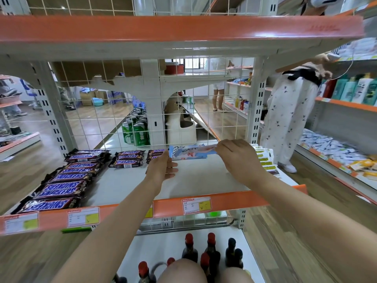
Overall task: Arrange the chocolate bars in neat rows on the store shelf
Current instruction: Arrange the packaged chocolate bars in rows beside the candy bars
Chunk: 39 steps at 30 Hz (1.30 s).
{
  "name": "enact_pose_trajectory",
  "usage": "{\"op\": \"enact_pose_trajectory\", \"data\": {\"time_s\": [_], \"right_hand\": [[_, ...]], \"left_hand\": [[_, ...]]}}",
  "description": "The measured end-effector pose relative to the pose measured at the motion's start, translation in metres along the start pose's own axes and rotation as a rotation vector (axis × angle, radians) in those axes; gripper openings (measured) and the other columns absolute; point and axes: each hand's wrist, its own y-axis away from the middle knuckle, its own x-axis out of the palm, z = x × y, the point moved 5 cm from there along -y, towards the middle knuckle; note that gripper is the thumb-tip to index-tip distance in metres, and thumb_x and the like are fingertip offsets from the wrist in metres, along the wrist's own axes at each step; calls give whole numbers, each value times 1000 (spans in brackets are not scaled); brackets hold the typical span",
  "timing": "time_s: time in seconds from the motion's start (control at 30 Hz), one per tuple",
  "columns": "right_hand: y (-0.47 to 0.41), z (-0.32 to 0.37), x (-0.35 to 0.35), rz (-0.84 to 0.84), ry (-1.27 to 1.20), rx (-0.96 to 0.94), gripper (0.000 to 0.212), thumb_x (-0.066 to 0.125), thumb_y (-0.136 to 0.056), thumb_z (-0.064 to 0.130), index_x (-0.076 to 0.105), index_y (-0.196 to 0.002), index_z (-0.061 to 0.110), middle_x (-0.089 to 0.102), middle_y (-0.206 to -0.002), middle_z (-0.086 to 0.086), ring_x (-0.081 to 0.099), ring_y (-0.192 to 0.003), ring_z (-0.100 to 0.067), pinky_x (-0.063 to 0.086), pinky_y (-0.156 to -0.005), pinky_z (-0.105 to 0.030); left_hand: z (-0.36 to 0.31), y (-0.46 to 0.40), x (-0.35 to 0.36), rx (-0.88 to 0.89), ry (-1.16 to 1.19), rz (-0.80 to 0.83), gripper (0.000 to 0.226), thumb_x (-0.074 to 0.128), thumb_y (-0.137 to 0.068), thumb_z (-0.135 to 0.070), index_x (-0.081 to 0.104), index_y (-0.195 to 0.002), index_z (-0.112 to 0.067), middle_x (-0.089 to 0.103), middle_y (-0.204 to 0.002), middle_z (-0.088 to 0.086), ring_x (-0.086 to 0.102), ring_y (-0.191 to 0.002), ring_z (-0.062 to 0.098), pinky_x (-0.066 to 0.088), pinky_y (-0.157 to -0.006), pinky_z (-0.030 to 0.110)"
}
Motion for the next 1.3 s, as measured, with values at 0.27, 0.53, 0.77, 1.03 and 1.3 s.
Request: {"op": "enact_pose_trajectory", "data": {"time_s": [0.27, 0.53, 0.77, 1.03, 1.3], "right_hand": [[10, 4, -2, -64, -5, -165, 24, 49, -83, -3, 70, -82, 8, 71, -89, -8, 68, -76, -26, 53, -73, -34], [12, 0, 6, -35, -12, -51, 25, 50, -77, -4, 62, -94, 10, 69, -100, -10, 67, -86, -29, 44, -85, -35], [17, -28, 21, 293, -849, 1135, 29, 41, -100, 31, 57, -107, 9, 66, -88, -6, 63, -79, -27, 49, -69, -30], [18, -11, 34, 670, -1103, 1352, 35, 56, -88, 48, 62, -86, 13, 68, -83, -5, 65, -66, -14, 51, -76, -28], [15, -10, 38, 557, -1078, 1198, 9, 58, -92, 20, 62, -96, 13, 63, -97, -8, 58, -92, -19, 52, -87, -33]], "left_hand": [[3, 7, 10, -74, 229, 167, 17, 52, -95, -14, 57, -108, -3, 63, -81, 13, 64, -62, 15, 57, -58, 21], [5, 10, 7, -18, 318, 130, 11, 55, -91, -3, 58, -81, -6, 63, -71, 11, 66, -53, 9, 58, -59, 20], [8, 13, 2, 27, 351, 55, 13, 57, -90, -3, 60, -78, -6, 66, -53, 2, 65, -49, 8, 57, -62, 20], [17, 10, -2, 59, 309, 46, 13, 58, -90, -3, 59, -77, -6, 64, -52, 2, 65, -50, 8, 57, -59, 18], [18, 13, -4, 66, 223, 124, 5, 63, -88, -11, 62, -83, -9, 63, -78, 11, 65, -67, 14, 56, -67, 21]]}}
